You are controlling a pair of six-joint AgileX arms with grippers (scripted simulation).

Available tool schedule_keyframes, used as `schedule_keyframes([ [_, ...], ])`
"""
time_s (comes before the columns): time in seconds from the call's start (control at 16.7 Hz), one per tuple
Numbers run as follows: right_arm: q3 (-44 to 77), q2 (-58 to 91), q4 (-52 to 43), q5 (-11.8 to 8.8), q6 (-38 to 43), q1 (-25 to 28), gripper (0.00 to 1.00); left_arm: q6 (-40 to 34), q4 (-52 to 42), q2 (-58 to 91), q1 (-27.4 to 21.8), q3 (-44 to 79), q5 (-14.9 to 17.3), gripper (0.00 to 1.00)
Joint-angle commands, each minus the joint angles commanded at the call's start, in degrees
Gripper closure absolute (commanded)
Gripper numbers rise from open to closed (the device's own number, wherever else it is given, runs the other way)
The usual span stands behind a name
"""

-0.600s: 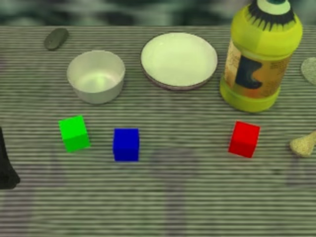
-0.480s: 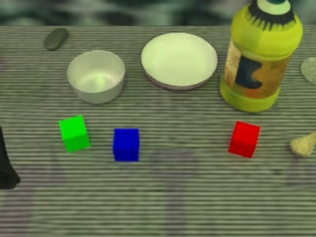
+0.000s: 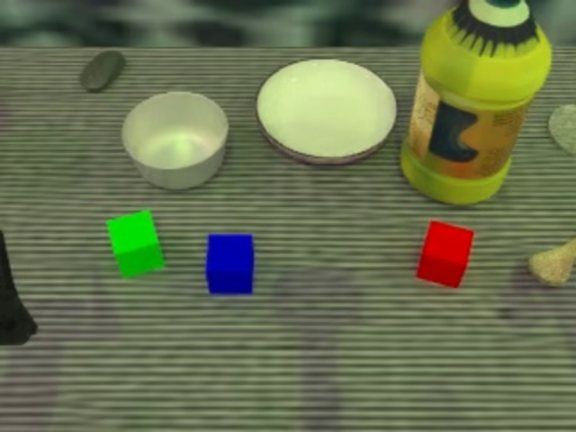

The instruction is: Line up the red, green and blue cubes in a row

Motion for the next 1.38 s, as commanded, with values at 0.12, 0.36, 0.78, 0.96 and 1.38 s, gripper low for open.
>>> schedule_keyframes([
  [0.12, 8.24, 11.25, -5.53, 0.07, -4.2, 1.96, 0.0, 0.0, 0.0, 0.0, 0.0, 0.0, 0.0, 0.0],
  [0.36, 25.82, 36.79, -17.84, 0.13, -13.33, 6.26, 0.0, 0.0, 0.0, 0.0, 0.0, 0.0, 0.0, 0.0],
  [0.78, 54.31, 74.76, -38.0, 0.01, -28.23, 13.41, 0.0, 0.0, 0.0, 0.0, 0.0, 0.0, 0.0, 0.0],
  [0.96, 63.99, 87.19, -44.2, 0.06, -33.13, 15.72, 0.0, 0.0, 0.0, 0.0, 0.0, 0.0, 0.0, 0.0],
  [1.38, 74.18, 99.0, -50.12, 0.24, -38.1, 18.09, 0.0, 0.0, 0.0, 0.0, 0.0, 0.0, 0.0, 0.0],
])
